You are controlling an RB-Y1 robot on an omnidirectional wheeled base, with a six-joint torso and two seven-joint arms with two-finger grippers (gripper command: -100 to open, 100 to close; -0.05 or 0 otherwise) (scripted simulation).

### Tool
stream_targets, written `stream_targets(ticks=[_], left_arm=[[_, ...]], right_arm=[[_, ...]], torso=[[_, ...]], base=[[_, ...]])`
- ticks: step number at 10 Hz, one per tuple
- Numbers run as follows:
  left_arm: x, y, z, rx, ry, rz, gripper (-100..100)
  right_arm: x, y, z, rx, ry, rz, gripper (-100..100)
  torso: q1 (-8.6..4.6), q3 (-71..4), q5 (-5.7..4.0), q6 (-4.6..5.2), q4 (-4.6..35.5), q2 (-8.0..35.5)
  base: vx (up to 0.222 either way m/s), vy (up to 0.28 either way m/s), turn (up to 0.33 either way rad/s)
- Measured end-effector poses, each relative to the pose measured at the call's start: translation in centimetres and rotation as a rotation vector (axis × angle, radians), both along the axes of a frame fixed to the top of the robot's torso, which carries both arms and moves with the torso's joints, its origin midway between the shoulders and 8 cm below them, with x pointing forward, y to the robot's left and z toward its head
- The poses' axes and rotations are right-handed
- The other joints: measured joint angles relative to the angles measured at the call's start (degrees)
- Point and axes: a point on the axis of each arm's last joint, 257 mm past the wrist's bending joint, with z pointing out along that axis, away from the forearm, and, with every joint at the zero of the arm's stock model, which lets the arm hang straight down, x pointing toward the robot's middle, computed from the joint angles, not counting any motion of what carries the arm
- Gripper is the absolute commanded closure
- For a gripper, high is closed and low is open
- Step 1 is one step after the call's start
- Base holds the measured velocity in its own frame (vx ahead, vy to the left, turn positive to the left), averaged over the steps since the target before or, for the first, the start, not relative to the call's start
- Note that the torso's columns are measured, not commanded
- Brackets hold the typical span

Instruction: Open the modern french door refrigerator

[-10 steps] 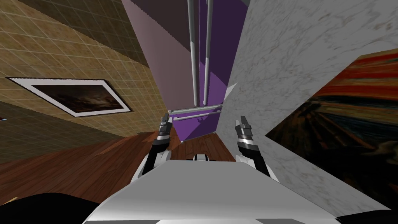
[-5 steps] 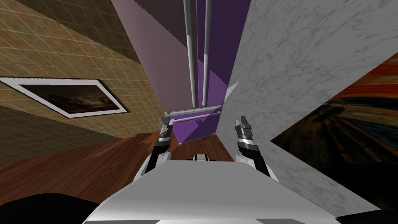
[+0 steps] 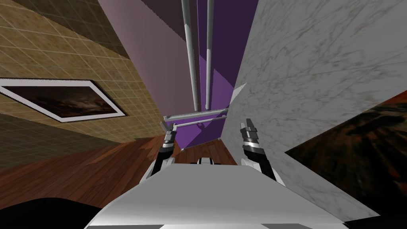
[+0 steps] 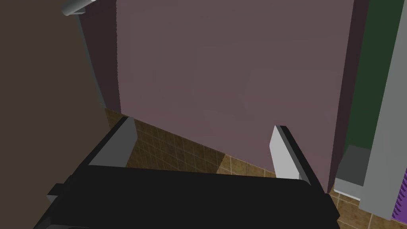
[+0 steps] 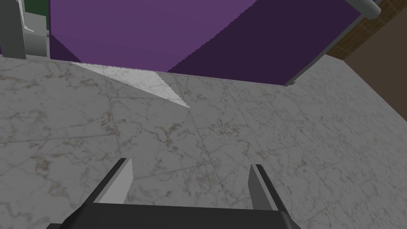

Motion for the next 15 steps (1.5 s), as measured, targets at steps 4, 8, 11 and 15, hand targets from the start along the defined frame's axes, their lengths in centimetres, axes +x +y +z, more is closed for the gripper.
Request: stream_targets(ticks=[4, 8, 11, 15], left_arm=[[-0.2, 1.2, -2.7, -0.017, 0.013, 0.002, -100], [-0.7, 2.3, -5.3, -0.039, 0.020, 0.008, -100], [-0.9, 2.9, -7.1, -0.056, 0.032, 0.014, -100], [-1.6, 4.0, -9.9, -0.084, 0.045, 0.027, -100]], right_arm=[[0.0, 0.0, 0.0, 0.000, 0.000, 0.000, 0], [0.0, 0.0, 0.0, 0.000, 0.000, 0.000, 0], [0.0, 0.0, 0.0, 0.000, 0.000, 0.000, 0], [0.0, 0.0, 0.0, 0.000, 0.000, 0.000, 0]], torso=[[0.03, 0.0, 0.01, 0.00, 0.0, -0.1], [-0.04, -0.1, -0.02, -0.01, 0.0, -0.2], [-0.01, 0.0, 0.00, 0.00, 0.0, 0.0], [-0.01, 0.0, 0.00, 0.00, 0.0, -0.1]], base=[[0.096, -0.052, 0.009], [0.101, -0.043, 0.008], [0.081, -0.043, 0.005], [0.092, -0.046, 0.007]])
